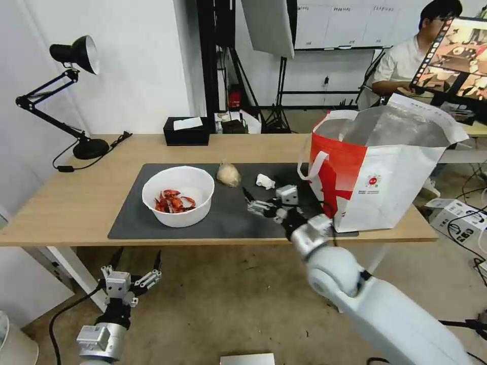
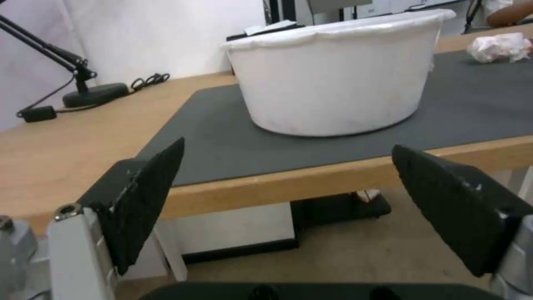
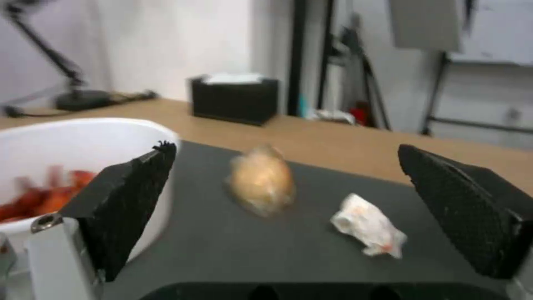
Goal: Pick up the trash from the table and place it into the takeout bag.
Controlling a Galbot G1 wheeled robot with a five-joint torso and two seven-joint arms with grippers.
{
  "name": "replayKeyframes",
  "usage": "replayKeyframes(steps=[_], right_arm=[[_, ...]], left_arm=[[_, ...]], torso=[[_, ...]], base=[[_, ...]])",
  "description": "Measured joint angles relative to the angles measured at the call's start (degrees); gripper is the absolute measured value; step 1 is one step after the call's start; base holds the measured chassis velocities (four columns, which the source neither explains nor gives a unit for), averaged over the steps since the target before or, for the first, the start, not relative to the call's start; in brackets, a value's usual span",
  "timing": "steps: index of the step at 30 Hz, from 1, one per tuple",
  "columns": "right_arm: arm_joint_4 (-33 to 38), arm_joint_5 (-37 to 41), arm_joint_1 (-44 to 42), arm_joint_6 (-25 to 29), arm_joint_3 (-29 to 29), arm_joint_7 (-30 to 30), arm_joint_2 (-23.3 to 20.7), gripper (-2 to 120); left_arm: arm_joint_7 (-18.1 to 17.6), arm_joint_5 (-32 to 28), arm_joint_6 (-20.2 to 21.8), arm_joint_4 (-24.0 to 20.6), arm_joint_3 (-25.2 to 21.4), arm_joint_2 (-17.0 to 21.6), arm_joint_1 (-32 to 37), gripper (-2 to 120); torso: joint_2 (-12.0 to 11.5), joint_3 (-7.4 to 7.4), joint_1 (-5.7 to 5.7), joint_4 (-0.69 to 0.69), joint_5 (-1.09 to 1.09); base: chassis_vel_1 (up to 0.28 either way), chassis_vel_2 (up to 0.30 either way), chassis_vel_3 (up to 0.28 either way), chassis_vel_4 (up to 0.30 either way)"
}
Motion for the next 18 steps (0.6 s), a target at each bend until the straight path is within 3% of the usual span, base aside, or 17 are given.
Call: replayKeyframes(steps=[1,3,8,18], right_arm=[[0.0,0.0,0.0,0.0,0.0,0.0,0.0,100],[-2.03,4.37,4.77,-3.85,-2.61,6.69,2.48,100],[-7.65,8.15,10.68,-6.01,-5.35,11.79,5.92,100],[-17.3,9.55,14.31,-6.73,-6.45,15.55,11.26,100]], left_arm=[[0.0,0.0,0.0,0.0,0.0,0.0,0.0,100],[0.01,0.01,0.4,0.13,0.01,0.41,-0.09,100],[0.01,0.0,0.6,0.5,0.28,-0.11,-0.29,100],[0.0,0.02,0.6,0.82,0.46,-0.51,-0.39,100]], torso=[[0.0,0.0,0.0,0.0,0.0],[0.0,0.0,0.0,0.01,0.0],[0.0,0.0,0.0,0.0,-0.01],[0.0,0.0,0.0,0.0,0.01]], base=[[0.0,0.0,0.0,0.0],[0.0,0.0,0.0,0.0],[0.0,0.0,0.0,0.0],[0.0,0.0,0.0,0.0]])
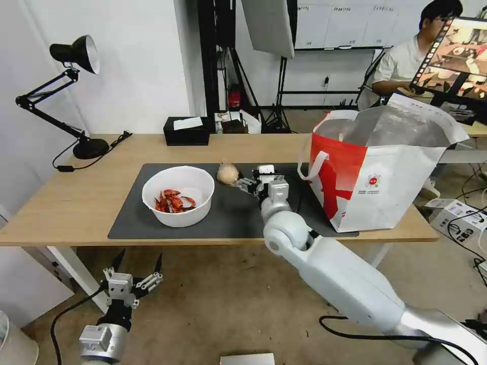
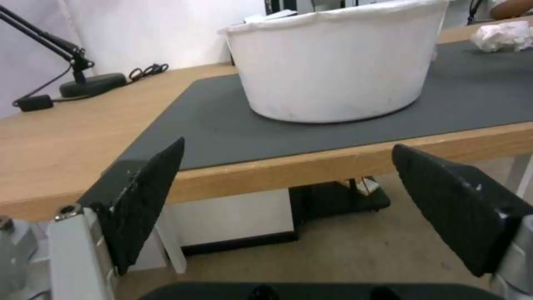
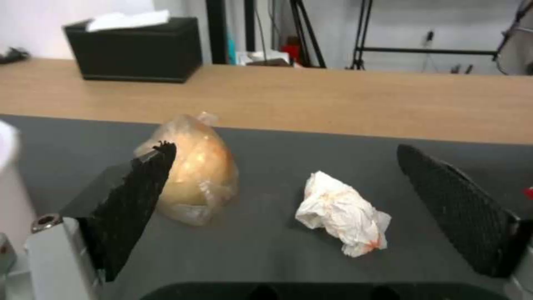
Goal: Pick up the trash from the table and place it into the takeout bag.
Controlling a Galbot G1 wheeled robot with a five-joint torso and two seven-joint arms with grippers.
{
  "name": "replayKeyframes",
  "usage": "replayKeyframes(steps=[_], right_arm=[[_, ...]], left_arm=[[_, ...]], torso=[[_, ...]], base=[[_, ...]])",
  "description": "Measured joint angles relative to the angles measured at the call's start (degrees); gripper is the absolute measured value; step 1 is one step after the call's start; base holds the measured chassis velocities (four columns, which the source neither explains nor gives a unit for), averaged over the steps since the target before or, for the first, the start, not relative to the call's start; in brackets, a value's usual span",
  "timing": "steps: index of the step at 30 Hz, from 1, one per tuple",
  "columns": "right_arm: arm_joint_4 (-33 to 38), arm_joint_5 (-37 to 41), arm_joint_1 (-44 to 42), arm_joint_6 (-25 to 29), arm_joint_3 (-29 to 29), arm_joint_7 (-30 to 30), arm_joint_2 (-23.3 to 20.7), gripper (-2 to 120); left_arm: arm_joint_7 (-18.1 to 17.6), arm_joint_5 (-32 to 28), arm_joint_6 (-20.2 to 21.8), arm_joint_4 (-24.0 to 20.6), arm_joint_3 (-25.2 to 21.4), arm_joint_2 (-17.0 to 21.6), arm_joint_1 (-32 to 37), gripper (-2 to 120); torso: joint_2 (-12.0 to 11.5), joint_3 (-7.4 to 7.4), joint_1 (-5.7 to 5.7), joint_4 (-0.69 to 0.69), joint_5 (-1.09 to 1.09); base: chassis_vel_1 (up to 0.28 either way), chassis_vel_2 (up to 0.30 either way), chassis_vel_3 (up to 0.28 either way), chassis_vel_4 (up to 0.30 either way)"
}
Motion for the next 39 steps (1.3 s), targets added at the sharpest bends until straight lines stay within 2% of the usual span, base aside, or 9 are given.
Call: replayKeyframes(steps=[4,11,19,35,39], right_arm=[[-2.63,-0.6,0.8,-0.7,-0.25,1.18,1.83,100],[-11.77,-2.07,3.98,-1.22,0.33,3.3,6.26,100],[-20.36,-2.2,6.05,-1.51,1.7,2.6,8.53,100],[-25.98,-1.65,6.82,-2.49,2.59,0.57,10.12,100],[-26.64,-1.05,6.83,-2.55,2.67,0.53,10.69,92]], left_arm=[[0.0,0.05,0.0,0.01,0.02,-0.13,0.18,100],[0.01,0.14,-0.03,-0.66,-0.07,-0.18,0.45,100],[0.02,0.16,-0.25,-0.75,-0.14,-0.68,0.59,100],[0.03,0.22,-0.49,-1.11,-0.07,-0.72,0.65,100],[0.03,0.22,-0.52,-1.33,-0.08,-0.69,0.78,100]], torso=[[0.0,0.0,-0.01,0.0,0.0],[0.0,0.0,-0.01,0.0,0.0],[0.0,0.0,-0.01,0.0,0.0],[0.0,0.0,-0.01,0.0,0.0],[0.0,0.0,-0.01,0.0,0.0]], base=[[0.0,0.0,0.0,0.0],[0.0,0.0,0.0,0.0],[0.0,0.0,0.0,0.0],[0.0,0.0,0.0,0.0],[0.0,0.0,0.0,0.0]])
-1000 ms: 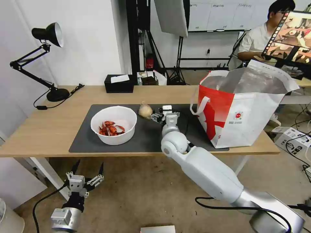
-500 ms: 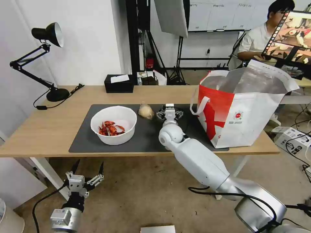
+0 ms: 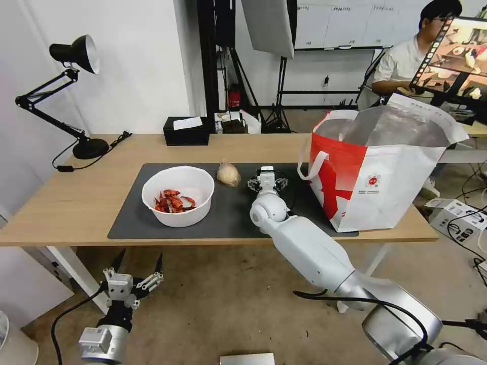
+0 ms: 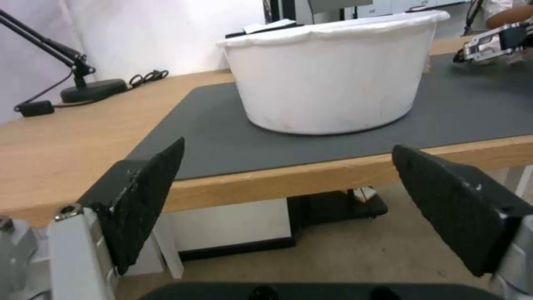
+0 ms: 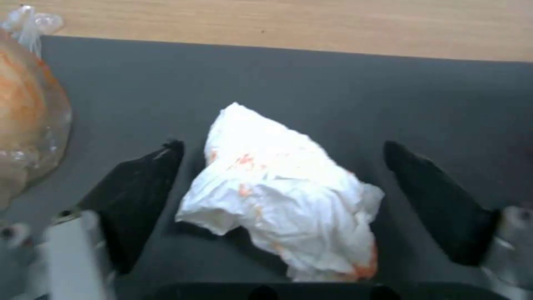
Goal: Pick up the trash from the table and place it into the takeout bag.
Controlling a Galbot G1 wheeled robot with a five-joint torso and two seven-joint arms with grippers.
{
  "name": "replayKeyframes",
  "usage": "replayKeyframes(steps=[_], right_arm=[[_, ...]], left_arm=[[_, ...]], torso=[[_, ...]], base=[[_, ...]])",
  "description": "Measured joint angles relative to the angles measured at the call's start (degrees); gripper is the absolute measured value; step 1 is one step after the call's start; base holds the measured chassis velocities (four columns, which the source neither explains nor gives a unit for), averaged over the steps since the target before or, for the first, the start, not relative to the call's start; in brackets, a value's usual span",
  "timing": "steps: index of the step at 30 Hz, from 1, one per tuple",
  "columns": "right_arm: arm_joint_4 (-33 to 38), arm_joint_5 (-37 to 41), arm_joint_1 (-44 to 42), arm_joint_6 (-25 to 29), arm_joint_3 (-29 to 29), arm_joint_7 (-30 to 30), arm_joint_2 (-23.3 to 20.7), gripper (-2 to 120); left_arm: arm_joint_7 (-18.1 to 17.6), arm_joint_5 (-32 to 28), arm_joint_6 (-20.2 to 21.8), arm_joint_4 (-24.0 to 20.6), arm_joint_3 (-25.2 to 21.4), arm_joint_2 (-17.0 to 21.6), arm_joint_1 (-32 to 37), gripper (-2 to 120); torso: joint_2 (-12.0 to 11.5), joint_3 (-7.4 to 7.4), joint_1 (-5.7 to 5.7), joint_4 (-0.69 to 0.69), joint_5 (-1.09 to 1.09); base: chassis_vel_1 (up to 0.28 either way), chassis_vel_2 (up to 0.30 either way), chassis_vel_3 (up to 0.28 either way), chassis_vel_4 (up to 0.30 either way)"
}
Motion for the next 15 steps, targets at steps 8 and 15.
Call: replayKeyframes(steps=[8,15], right_arm=[[0.64,1.86,-0.58,0.04,-0.04,0.48,-0.28,60],[1.76,2.06,-0.77,0.56,-0.29,0.16,-1.11,36]], left_arm=[[0.0,0.0,-0.06,-0.72,-0.07,0.09,0.49,100],[0.0,0.0,-0.08,-0.97,-0.03,0.18,0.74,100]], torso=[[0.02,-0.01,0.0,0.01,0.0],[0.01,0.0,0.0,0.0,0.0]], base=[[0.0,0.0,0.0,0.0],[0.0,0.0,0.0,0.0]])
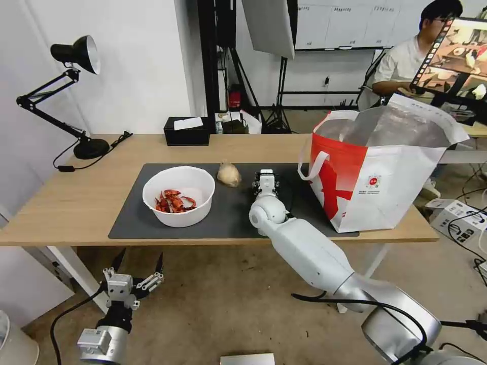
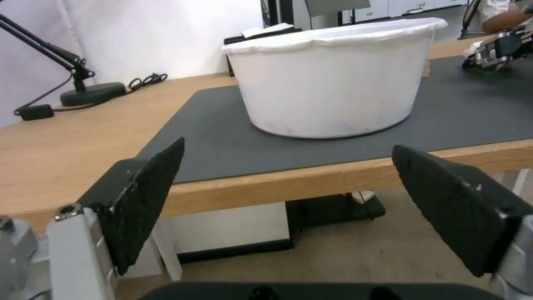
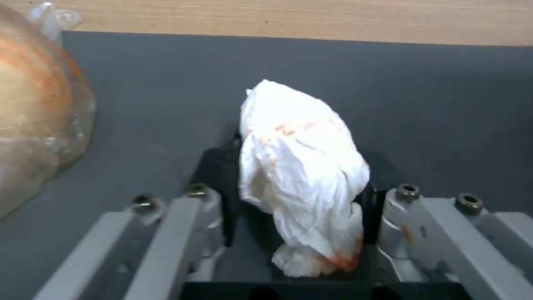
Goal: Pick up the trash from the table and place it into the takeout bag.
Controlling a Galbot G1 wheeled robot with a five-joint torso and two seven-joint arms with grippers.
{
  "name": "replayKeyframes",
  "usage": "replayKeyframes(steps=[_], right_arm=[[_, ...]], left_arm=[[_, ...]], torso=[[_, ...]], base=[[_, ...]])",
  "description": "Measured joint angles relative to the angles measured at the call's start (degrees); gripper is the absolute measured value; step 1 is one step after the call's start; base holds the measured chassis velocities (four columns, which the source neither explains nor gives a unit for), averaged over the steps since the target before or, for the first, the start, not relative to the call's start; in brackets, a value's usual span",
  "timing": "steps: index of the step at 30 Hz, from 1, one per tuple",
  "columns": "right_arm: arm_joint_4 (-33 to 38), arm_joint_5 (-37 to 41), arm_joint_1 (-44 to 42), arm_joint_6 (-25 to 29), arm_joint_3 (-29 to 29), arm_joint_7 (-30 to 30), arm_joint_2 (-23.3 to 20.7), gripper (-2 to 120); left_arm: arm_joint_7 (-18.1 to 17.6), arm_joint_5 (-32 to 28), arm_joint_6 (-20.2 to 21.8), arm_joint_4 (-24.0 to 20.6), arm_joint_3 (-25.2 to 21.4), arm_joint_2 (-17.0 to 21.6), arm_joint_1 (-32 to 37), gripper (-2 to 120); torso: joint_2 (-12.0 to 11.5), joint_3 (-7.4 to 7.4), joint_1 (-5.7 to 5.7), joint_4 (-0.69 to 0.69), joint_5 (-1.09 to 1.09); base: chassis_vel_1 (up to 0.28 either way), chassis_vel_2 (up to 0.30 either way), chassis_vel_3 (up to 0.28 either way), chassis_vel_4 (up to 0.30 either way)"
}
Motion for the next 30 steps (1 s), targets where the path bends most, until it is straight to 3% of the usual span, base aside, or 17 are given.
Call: replayKeyframes(steps=[5,10,19,25,30], right_arm=[[3.6,-0.83,-0.52,2.35,-0.86,-1.65,-1.99,14],[8.58,-1.94,-1.48,4.31,-1.39,-3.52,-4.3,0],[28.23,-4.53,-7.38,9.14,0.99,-8.07,-12.47,0],[33.43,-8.95,-8.71,11.56,4.48,-9.15,-14.53,0],[39.06,-12.76,-7.83,12.6,12.41,-5.9,-18.37,0]], left_arm=[[0.01,0.01,0.0,-0.2,0.21,-0.08,0.2,100],[0.01,0.02,0.0,-0.33,0.22,-0.11,0.36,100],[0.0,0.24,-0.04,-0.47,0.24,-0.5,0.5,100],[-0.03,0.42,-0.05,-0.7,0.29,-0.5,0.56,100],[-0.05,0.58,-0.05,-0.97,0.62,-0.51,0.63,100]], torso=[[0.0,0.0,0.0,-0.01,0.0],[0.0,0.0,0.0,-0.01,0.0],[0.0,0.0,0.0,-0.01,0.01],[0.0,0.0,-0.01,0.0,0.01],[0.0,0.0,0.0,0.0,0.0]], base=[[0.0,0.0,0.0,0.0],[0.0,0.0,0.0,0.0],[0.0,0.0,0.0,0.0],[0.0,0.0,0.0,0.0],[0.0,0.0,0.0,0.0]])
